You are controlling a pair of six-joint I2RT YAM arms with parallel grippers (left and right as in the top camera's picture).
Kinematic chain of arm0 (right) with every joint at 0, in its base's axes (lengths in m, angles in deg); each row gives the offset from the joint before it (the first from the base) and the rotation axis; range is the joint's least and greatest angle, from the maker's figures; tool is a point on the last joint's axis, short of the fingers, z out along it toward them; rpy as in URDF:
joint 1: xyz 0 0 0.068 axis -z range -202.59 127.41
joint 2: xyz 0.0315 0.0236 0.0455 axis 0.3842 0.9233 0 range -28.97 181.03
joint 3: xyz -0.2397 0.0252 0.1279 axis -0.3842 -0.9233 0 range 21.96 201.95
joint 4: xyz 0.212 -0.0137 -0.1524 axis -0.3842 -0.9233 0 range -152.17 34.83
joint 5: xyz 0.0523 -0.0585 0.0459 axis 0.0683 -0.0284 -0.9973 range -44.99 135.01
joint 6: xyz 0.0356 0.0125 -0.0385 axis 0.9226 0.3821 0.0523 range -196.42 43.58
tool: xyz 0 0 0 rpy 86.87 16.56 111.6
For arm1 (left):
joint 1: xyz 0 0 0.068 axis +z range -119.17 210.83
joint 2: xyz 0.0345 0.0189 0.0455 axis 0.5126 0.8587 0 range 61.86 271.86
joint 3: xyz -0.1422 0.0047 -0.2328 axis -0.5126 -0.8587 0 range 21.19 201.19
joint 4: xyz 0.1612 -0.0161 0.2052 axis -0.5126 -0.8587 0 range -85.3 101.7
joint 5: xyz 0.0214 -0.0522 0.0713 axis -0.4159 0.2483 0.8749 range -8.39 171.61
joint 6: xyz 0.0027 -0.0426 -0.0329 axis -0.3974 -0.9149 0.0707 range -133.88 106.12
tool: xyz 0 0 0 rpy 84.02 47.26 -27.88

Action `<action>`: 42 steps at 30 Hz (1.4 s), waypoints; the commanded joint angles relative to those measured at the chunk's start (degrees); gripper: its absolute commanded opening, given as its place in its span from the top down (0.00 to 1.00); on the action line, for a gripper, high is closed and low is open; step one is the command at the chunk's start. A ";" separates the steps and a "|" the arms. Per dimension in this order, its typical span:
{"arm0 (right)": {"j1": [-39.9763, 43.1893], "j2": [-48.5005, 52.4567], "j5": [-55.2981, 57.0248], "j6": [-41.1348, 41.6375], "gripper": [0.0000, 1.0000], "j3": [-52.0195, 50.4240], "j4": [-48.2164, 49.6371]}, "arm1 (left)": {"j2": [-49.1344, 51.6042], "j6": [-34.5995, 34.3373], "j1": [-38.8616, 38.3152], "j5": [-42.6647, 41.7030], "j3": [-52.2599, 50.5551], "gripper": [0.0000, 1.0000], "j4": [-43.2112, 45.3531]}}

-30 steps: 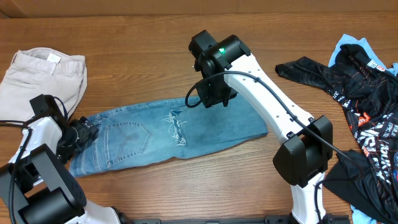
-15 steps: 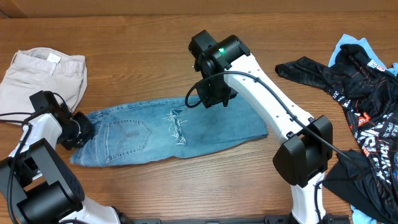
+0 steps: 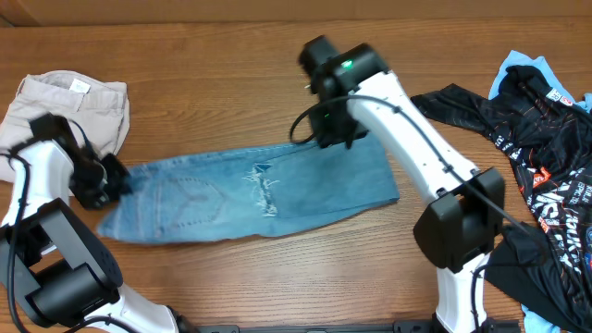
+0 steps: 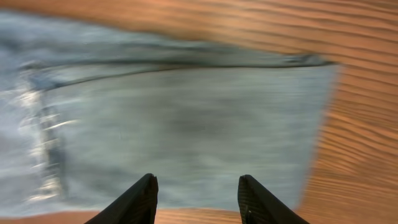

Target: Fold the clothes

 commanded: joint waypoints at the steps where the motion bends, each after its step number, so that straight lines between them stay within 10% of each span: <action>1: 4.70 -1.66 1.46 1.16 0.54 1.46 0.11 | -2.14 1.92 0.57 5.75 10.58 0.96 -3.04; 8: 13.75 -1.66 1.49 0.96 0.54 1.46 -0.07 | -2.14 3.50 3.98 7.54 24.90 0.95 -7.72; 19: 21.29 -1.66 1.44 -0.59 0.53 1.44 0.33 | -3.17 6.60 -3.58 -29.31 33.51 0.96 -13.07; 42: 21.33 -1.64 -1.79 -0.81 0.55 -0.98 0.87 | -2.93 -10.49 -31.87 -18.78 33.38 0.96 -10.14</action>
